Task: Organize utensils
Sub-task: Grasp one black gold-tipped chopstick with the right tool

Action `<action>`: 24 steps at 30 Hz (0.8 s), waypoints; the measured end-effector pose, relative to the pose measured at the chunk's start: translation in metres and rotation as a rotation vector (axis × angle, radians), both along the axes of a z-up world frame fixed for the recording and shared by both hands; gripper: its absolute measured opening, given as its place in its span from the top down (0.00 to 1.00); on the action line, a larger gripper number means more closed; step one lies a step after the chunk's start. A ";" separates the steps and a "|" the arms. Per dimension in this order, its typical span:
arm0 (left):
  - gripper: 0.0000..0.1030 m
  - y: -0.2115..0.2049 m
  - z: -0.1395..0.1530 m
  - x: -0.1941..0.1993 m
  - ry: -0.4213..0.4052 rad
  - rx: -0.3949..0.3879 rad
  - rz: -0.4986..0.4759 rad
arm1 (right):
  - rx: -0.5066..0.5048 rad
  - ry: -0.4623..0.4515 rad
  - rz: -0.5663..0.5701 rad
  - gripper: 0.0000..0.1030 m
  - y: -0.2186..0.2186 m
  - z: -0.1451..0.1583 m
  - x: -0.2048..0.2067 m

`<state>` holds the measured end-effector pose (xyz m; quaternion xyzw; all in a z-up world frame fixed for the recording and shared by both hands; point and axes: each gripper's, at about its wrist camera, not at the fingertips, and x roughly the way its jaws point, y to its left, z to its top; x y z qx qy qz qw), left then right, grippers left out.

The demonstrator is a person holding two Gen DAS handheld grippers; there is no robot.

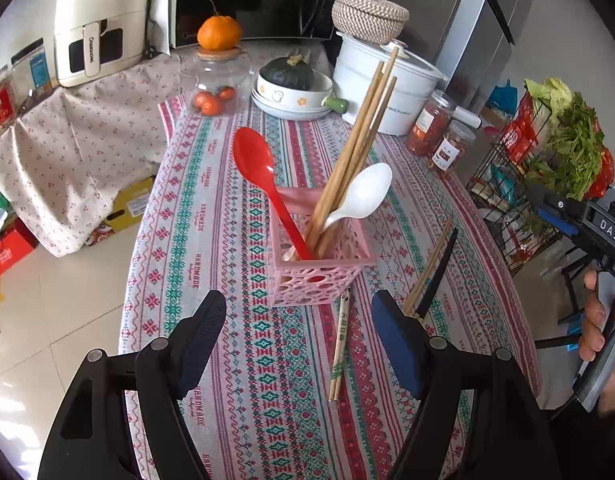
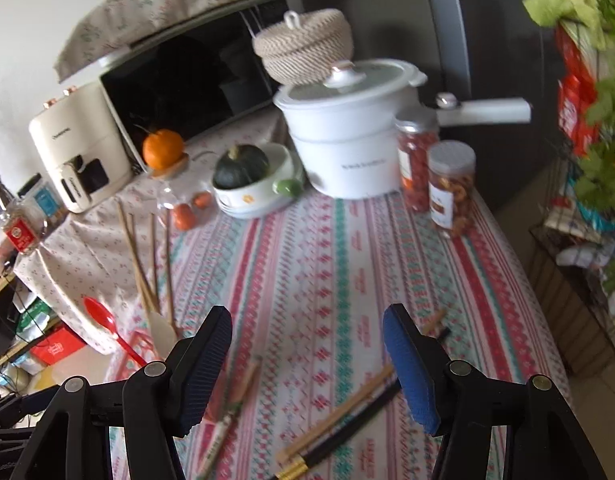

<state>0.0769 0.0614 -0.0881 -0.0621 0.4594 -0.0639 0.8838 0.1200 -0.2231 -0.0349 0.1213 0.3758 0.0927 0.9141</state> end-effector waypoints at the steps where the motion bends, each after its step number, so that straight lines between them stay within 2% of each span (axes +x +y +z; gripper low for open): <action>1: 0.25 -0.006 -0.002 0.001 0.009 0.004 -0.013 | -0.008 0.048 -0.013 0.34 -0.006 -0.008 0.004; 5: 0.25 -0.027 -0.011 0.003 0.040 0.013 -0.059 | -0.022 0.239 -0.049 0.34 -0.026 -0.048 0.021; 9: 0.25 -0.045 -0.025 0.008 0.103 0.021 -0.111 | 0.025 0.364 -0.081 0.34 -0.046 -0.081 0.040; 12: 0.25 -0.055 -0.034 0.010 0.138 0.016 -0.141 | 0.033 0.415 -0.107 0.40 -0.054 -0.098 0.056; 14: 0.25 -0.059 -0.037 0.012 0.149 0.027 -0.155 | 0.033 0.449 -0.113 0.52 -0.054 -0.109 0.067; 18: 0.25 -0.065 -0.043 0.018 0.168 0.032 -0.172 | 0.048 0.515 -0.121 0.62 -0.047 -0.134 0.087; 20: 0.25 -0.067 -0.047 0.020 0.181 0.040 -0.173 | 0.026 0.542 -0.137 0.67 -0.042 -0.144 0.094; 24: 0.25 -0.068 -0.050 0.021 0.189 0.042 -0.180 | -0.070 0.522 -0.142 0.71 -0.031 -0.143 0.099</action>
